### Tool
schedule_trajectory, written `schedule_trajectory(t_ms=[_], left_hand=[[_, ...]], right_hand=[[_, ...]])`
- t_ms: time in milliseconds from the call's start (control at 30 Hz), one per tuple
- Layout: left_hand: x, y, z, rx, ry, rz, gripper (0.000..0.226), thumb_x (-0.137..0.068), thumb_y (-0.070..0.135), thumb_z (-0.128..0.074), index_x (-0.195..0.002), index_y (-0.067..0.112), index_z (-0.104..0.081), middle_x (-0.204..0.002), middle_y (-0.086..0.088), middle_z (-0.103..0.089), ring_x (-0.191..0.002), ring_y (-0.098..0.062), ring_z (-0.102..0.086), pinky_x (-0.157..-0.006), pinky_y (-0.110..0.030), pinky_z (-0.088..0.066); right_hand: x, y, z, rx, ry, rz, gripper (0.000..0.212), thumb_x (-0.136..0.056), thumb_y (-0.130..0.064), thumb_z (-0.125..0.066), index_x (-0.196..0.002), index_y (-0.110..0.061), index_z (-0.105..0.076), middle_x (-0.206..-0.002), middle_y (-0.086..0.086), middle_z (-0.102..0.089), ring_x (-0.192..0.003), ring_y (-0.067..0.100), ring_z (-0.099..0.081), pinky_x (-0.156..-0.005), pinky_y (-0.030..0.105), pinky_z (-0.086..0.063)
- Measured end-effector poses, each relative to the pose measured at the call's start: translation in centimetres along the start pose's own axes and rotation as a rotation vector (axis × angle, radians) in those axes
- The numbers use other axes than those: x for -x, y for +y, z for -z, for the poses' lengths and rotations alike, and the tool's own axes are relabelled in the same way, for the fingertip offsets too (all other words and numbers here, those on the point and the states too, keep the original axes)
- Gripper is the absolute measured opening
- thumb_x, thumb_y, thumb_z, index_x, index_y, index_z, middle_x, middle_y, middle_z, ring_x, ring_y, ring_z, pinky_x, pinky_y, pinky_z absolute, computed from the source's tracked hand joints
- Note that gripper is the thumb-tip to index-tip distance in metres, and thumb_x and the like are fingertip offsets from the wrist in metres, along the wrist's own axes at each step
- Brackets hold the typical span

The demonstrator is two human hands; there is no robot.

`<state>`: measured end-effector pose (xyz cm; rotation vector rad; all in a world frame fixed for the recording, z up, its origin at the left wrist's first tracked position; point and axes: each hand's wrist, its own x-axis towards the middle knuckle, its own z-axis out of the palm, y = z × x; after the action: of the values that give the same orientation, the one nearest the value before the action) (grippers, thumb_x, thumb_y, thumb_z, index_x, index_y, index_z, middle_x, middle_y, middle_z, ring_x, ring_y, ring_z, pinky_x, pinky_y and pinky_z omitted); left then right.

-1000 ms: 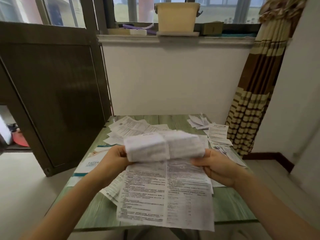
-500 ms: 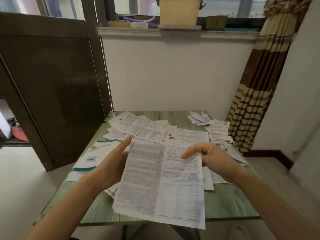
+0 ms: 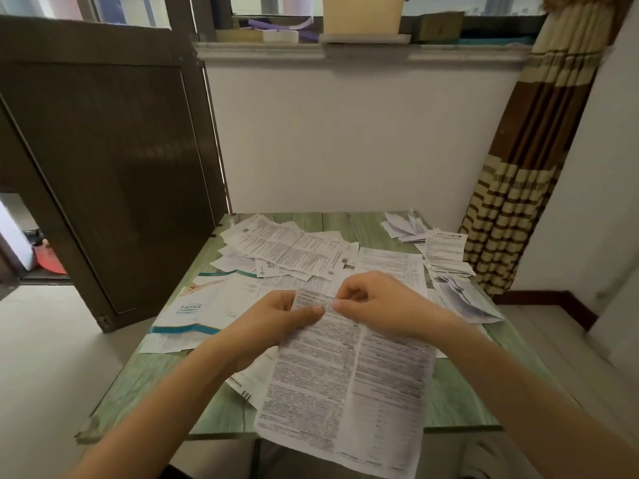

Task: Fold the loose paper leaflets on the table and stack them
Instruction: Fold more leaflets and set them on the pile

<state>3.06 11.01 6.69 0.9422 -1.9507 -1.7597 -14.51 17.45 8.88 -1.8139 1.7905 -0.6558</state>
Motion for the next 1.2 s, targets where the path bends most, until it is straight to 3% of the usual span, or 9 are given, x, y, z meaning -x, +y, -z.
schedule_trajectory(t_ms=[133, 333, 467, 600, 767, 867, 1000, 1100, 1200], left_hand=[[-0.5, -0.4, -0.4, -0.137, 0.180, -0.140, 0.019, -0.093, 0.023, -0.054, -0.095, 0.008, -0.067, -0.087, -0.011, -0.072, -0.074, -0.015, -0.068, -0.068, -0.022, -0.054], [-0.2, -0.4, 1.2, -0.247, 0.245, -0.187, 0.022, -0.092, 0.027, -0.053, -0.090, 0.013, -0.069, -0.085, -0.005, -0.073, -0.079, -0.020, -0.068, -0.079, -0.028, -0.053], [0.5, -0.6, 4.2, -0.185, 0.383, -0.164, 0.020, -0.091, 0.025, -0.053, -0.087, 0.014, -0.069, -0.084, -0.005, -0.073, -0.080, -0.023, -0.068, -0.081, -0.032, -0.053], [0.5, -0.5, 4.1, -0.213, 0.253, -0.148, 0.020, -0.092, 0.024, -0.052, -0.088, 0.015, -0.069, -0.083, -0.002, -0.074, -0.075, -0.016, -0.069, -0.075, -0.025, -0.054], [-0.6, 0.5, 1.1, -0.251, 0.043, -0.169, 0.022, -0.094, 0.023, -0.049, -0.085, 0.015, -0.067, -0.074, 0.002, -0.071, -0.065, -0.009, -0.066, -0.062, -0.017, -0.051], [-0.3, 0.8, 2.5, -0.181, 0.117, -0.127, 0.022, -0.095, 0.020, -0.048, -0.091, 0.011, -0.067, -0.075, -0.002, -0.072, -0.062, -0.014, -0.067, -0.057, -0.022, -0.055], [0.0, -0.9, 5.6, 0.139, 0.300, -0.019, 0.034, -0.097, 0.025, -0.042, -0.119, 0.003, -0.056, -0.092, -0.011, -0.073, -0.080, -0.025, -0.070, -0.071, -0.032, -0.059], [0.5, -2.4, 3.7, 0.395, 0.108, 0.148, 0.054, -0.085, 0.050, -0.043, -0.123, 0.013, -0.053, -0.108, -0.016, -0.069, -0.099, -0.033, -0.067, -0.083, -0.041, -0.055], [0.9, -2.7, 1.0, 0.429, 0.011, 0.131, 0.043, -0.085, 0.040, -0.048, -0.117, 0.013, -0.057, -0.107, -0.013, -0.070, -0.099, -0.030, -0.068, -0.079, -0.038, -0.058]], right_hand=[[-0.4, 0.1, -0.7, -0.067, 0.088, 0.014, 0.011, -0.087, -0.020, -0.063, -0.078, -0.015, -0.067, -0.066, -0.012, -0.059, -0.055, -0.004, -0.050, -0.055, 0.012, -0.041], [0.6, 1.6, -0.1, -0.116, 0.059, -0.037, 0.014, -0.086, -0.011, -0.061, -0.075, -0.015, -0.069, -0.070, -0.010, -0.065, -0.060, -0.008, -0.058, -0.057, 0.007, -0.044], [2.3, 4.9, 1.9, -0.172, 0.024, -0.204, 0.012, -0.087, -0.006, -0.062, -0.078, -0.008, -0.068, -0.069, 0.005, -0.069, -0.060, 0.010, -0.064, -0.056, 0.017, -0.050], [2.3, 4.0, 2.4, -0.213, 0.189, -0.140, 0.005, -0.089, -0.015, -0.062, -0.092, -0.016, -0.066, -0.079, -0.003, -0.069, -0.067, 0.002, -0.062, -0.060, 0.014, -0.047], [0.4, 0.1, 0.1, -0.031, -0.215, -0.034, 0.028, -0.086, -0.031, -0.066, -0.111, -0.018, -0.060, -0.102, -0.002, -0.069, -0.090, 0.011, -0.067, -0.080, 0.028, -0.054], [0.5, 1.1, -0.2, 0.002, -0.167, -0.017, 0.022, -0.089, -0.025, -0.062, -0.099, -0.005, -0.065, -0.101, 0.010, -0.068, -0.092, 0.021, -0.064, -0.088, 0.039, -0.050], [1.6, 3.7, 1.2, -0.412, 0.023, -0.125, 0.018, -0.091, -0.020, -0.061, -0.098, -0.004, -0.066, -0.098, 0.014, -0.070, -0.086, 0.026, -0.068, -0.080, 0.040, -0.055], [1.3, 4.7, 1.3, -0.734, 0.161, -0.176, 0.016, -0.091, -0.014, -0.057, -0.103, -0.007, -0.065, -0.097, 0.013, -0.072, -0.085, 0.027, -0.070, -0.073, 0.036, -0.059], [1.0, 4.8, 0.3, -0.798, 0.244, -0.181, 0.012, -0.092, -0.011, -0.055, -0.100, -0.009, -0.064, -0.094, 0.012, -0.073, -0.081, 0.024, -0.071, -0.067, 0.032, -0.059]])
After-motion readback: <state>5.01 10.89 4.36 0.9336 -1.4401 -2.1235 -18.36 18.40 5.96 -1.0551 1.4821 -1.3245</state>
